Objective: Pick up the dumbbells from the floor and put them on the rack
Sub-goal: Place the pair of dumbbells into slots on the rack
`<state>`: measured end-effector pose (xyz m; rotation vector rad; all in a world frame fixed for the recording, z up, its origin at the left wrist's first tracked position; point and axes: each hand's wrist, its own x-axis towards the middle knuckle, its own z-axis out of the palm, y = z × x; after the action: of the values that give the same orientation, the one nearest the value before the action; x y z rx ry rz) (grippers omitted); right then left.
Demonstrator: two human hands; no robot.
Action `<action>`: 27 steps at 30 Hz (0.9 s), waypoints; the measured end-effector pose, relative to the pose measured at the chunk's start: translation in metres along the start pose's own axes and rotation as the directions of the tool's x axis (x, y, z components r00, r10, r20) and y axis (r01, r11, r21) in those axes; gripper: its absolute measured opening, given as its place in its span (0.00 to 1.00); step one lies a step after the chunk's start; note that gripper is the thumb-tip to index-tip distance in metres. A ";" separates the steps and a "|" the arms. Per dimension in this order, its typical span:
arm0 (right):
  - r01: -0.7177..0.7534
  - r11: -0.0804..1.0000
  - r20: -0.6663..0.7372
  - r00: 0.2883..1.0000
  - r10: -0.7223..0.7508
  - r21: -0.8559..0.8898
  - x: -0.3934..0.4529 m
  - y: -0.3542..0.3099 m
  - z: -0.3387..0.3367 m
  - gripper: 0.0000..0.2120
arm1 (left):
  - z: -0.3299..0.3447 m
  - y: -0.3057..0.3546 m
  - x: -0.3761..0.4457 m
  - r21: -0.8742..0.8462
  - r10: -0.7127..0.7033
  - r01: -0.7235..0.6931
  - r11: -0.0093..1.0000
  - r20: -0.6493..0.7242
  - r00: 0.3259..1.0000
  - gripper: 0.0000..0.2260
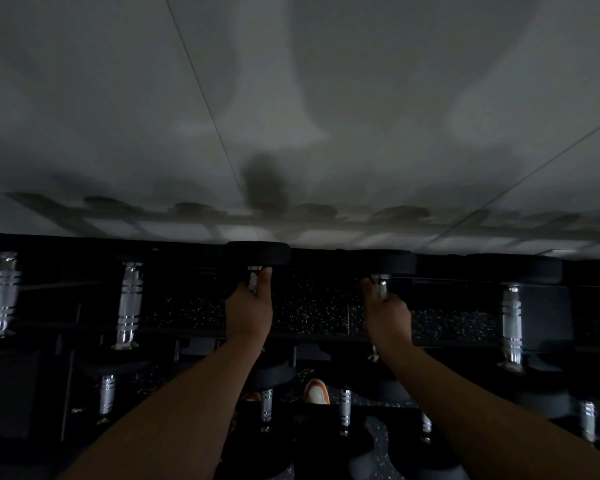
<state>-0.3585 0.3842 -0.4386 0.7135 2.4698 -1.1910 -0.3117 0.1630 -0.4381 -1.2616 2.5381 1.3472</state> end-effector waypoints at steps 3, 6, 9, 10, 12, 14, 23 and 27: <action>0.007 1.000 -0.002 1.000 -0.007 -0.018 0.001 0.003 0.001 0.25 | 0.001 -0.003 0.002 0.004 0.010 -0.010 1.000 -0.015 1.000 0.38; 0.007 1.000 0.002 1.000 -0.007 -0.007 0.001 0.005 0.001 0.27 | 0.001 -0.002 0.002 -0.012 0.005 -0.005 1.000 0.003 1.000 0.38; 0.000 1.000 -0.015 1.000 0.000 -0.006 -0.001 0.004 0.002 0.25 | 0.001 -0.001 0.001 -0.021 0.006 -0.006 1.000 -0.007 1.000 0.38; 0.000 1.000 -0.023 1.000 -0.001 -0.010 -0.002 0.004 0.003 0.24 | 0.001 -0.001 0.001 -0.021 0.013 -0.013 1.000 -0.016 1.000 0.37; 0.010 1.000 -0.031 0.999 -0.011 -0.011 -0.003 0.003 0.003 0.24 | 0.002 -0.002 0.001 -0.017 0.019 -0.019 1.000 -0.020 1.000 0.37; 0.021 1.000 -0.044 0.999 -0.022 -0.009 -0.005 0.003 0.003 0.26 | 0.002 -0.001 0.000 -0.018 0.003 -0.003 1.000 -0.015 1.000 0.38; -0.007 1.000 -0.116 0.993 0.007 -0.002 -0.015 -0.002 0.010 0.26 | 0.002 -0.003 0.002 -0.026 -0.024 0.025 0.999 0.013 1.000 0.33; 0.005 1.000 -0.118 0.993 -0.008 -0.026 -0.022 -0.005 0.007 0.26 | -0.002 -0.002 0.000 -0.009 -0.013 0.013 1.000 0.049 0.999 0.33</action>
<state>-0.3421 0.3690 -0.4295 0.7907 2.5799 -1.1483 -0.3096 0.1608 -0.4385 -1.2287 2.4902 1.3707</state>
